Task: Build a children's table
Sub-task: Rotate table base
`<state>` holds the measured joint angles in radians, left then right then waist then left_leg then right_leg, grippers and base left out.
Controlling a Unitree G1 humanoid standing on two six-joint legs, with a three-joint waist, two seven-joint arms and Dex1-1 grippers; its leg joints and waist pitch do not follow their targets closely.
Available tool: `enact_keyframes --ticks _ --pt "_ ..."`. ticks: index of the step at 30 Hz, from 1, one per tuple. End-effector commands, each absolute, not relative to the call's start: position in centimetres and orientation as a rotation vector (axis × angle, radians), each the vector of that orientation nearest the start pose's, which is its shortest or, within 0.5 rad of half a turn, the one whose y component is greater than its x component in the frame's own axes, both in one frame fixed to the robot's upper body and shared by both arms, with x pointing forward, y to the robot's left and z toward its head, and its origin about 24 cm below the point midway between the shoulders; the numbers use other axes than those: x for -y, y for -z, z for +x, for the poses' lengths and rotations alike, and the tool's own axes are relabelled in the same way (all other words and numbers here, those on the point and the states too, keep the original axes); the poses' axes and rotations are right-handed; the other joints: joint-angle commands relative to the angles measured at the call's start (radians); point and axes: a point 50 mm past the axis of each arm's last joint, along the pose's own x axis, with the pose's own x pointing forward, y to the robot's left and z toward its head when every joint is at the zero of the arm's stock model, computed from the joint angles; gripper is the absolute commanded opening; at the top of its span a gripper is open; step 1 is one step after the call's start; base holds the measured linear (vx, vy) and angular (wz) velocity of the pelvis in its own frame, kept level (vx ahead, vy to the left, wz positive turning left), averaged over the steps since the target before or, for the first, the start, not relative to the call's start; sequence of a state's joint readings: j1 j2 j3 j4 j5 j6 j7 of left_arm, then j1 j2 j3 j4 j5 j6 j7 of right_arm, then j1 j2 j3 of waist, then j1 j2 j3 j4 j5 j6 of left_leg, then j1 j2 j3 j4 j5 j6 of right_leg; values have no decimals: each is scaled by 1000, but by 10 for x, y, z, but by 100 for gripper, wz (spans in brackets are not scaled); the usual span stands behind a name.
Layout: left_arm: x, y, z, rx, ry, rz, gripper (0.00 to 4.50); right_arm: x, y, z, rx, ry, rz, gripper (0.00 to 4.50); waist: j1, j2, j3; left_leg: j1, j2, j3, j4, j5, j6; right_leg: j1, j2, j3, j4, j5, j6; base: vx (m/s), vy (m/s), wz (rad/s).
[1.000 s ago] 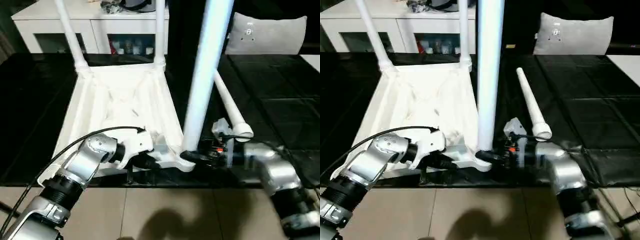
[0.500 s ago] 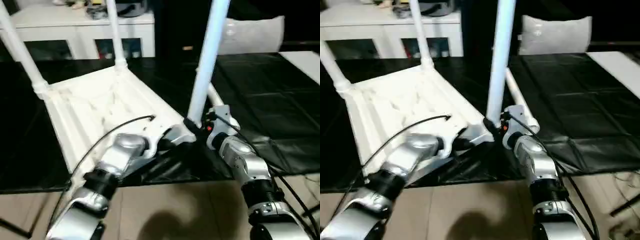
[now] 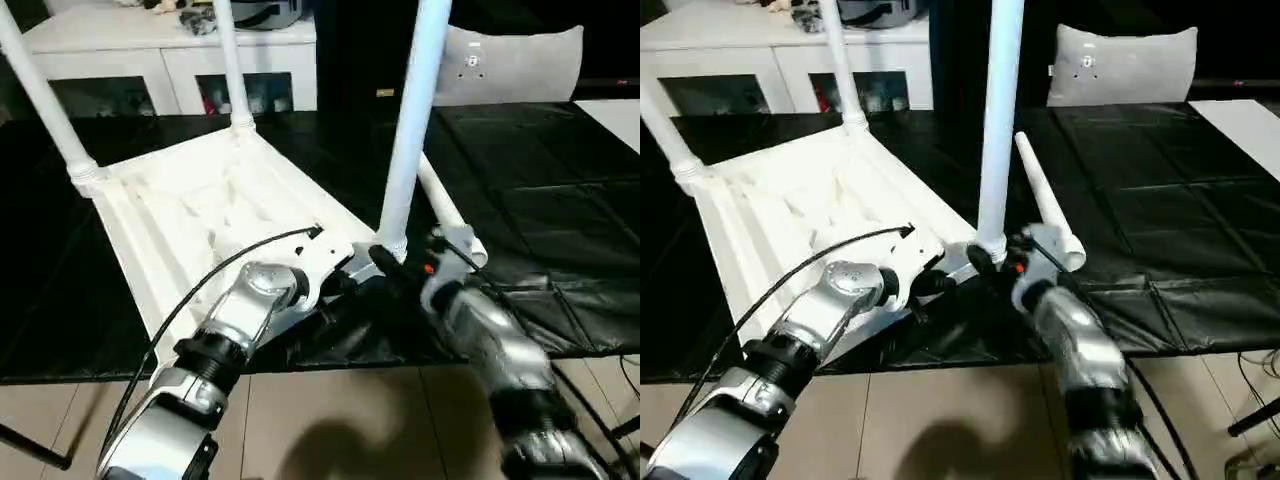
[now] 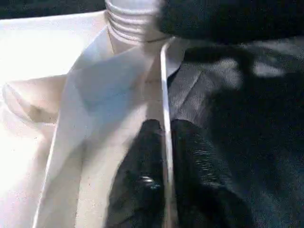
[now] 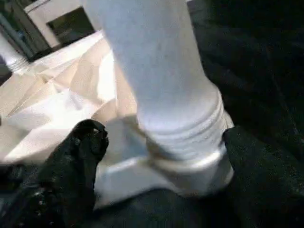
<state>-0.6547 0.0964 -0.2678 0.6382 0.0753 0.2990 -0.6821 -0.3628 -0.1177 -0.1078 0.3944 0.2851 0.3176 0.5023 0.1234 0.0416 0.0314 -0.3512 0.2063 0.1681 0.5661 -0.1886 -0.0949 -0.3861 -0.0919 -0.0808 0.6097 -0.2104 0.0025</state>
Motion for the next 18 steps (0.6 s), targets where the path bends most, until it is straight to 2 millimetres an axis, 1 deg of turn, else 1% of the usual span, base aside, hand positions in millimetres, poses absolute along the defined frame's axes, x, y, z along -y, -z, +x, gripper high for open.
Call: enact_keyframes --ticks 1,2,3,4,5,6,7,8,9,10,11,12,13,14,15,16,17,18 --pt "-63 -54 340 -339 897 268 76 148 -36 309 -284 -495 254 450 6 -12 -47 -9 17 -5 -68 -180 32 47 -54 46 -91 -222 -138 0 0 0" --pt "-62 -61 341 -283 901 219 76 150 -38 306 -287 -502 238 450 7 -10 -50 -12 17 -5 -65 -153 31 49 -54 45 -85 -166 -149 0 0 0" --pt "-62 -65 340 -250 903 203 76 151 -39 305 -295 -507 245 450 8 -13 -57 -14 17 -5 -57 -106 38 53 -53 44 -75 -77 -165 0 0 0" --pt "-62 -66 340 -237 904 198 76 150 -40 304 -298 -510 249 450 10 -9 -60 -15 16 -6 -54 -80 43 52 -52 44 -67 -26 -176 0 0 0" --pt "-63 -67 340 -228 903 194 76 150 -40 303 -302 -513 252 450 9 -10 -63 -19 14 -7 -49 -47 51 55 -50 43 -60 38 -185 0 0 0" --pt "-66 -72 340 -207 877 157 76 149 -41 300 -319 -543 254 450 11 -9 -69 -22 10 -6 -40 15 70 55 -45 41 -49 157 -200 0 0 0" --pt "-69 -75 341 -209 860 135 76 148 -42 298 -331 -564 241 450 9 -10 -70 -25 6 -4 -32 51 90 54 -42 40 -39 254 -221 0 0 0" --pt "-76 -77 340 -218 826 124 76 147 -42 296 -349 -582 203 450 10 -10 -67 -25 6 -2 -31 45 106 52 -42 38 -40 274 -234 0 0 0" --pt "-77 -78 340 -219 821 125 76 147 -42 295 -351 -583 198 450 11 -10 -67 -24 9 -2 -32 31 111 54 -45 37 -41 256 -241 0 0 0" --pt "-80 -78 340 -222 808 130 76 147 -42 295 -356 -584 181 450 11 -8 -66 -23 10 -1 -33 21 112 52 -45 37 -43 239 -242 0 0 0" --pt "-89 -80 342 -228 766 159 76 146 -41 294 -368 -591 168 450 10 -7 -64 -22 12 -2 -35 2 109 52 -46 36 -45 199 -239 0 0 0" --pt "-102 -83 344 -222 715 189 76 142 -41 293 -380 -612 156 450 8 -7 -63 -23 12 -3 -37 -9 106 52 -45 35 -47 176 -235 0 0 0" --pt "-117 -90 347 -205 665 221 76 136 -41 292 -392 -645 153 450 6 -4 -61 -19 12 -2 -39 -39 95 50 -45 34 -53 120 -225 0 0 0" --pt "-123 -93 348 -192 650 229 76 134 -41 292 -400 -659 149 450 3 -16 -58 -19 14 -1 -43 -59 85 52 -45 35 -57 79 -216 0 0 0" --pt "-129 -96 348 -189 640 243 61 131 -41 292 -407 -676 138 450 5 -8 -58 -14 16 -2 -46 -74 71 48 -47 36 -57 38 -212 0 0 0" --pt "-144 -99 349 -211 611 296 61 125 -40 292 -418 -705 108 450 5 -4 -55 -13 19 -2 -48 -91 58 45 -47 37 -60 9 -207 0 0 0" --pt "-149 -99 349 -221 601 319 61 123 -40 293 -421 -710 101 450 5 -3 -55 -12 20 -3 -49 -98 52 44 -47 37 -60 -3 -203 0 0 0" --pt "-156 -100 349 -235 585 354 48 122 -39 294 -426 -716 93 450 5 -1 -55 -11 19 -4 -50 -95 42 43 -46 37 -58 -5 -197 0 0 0"
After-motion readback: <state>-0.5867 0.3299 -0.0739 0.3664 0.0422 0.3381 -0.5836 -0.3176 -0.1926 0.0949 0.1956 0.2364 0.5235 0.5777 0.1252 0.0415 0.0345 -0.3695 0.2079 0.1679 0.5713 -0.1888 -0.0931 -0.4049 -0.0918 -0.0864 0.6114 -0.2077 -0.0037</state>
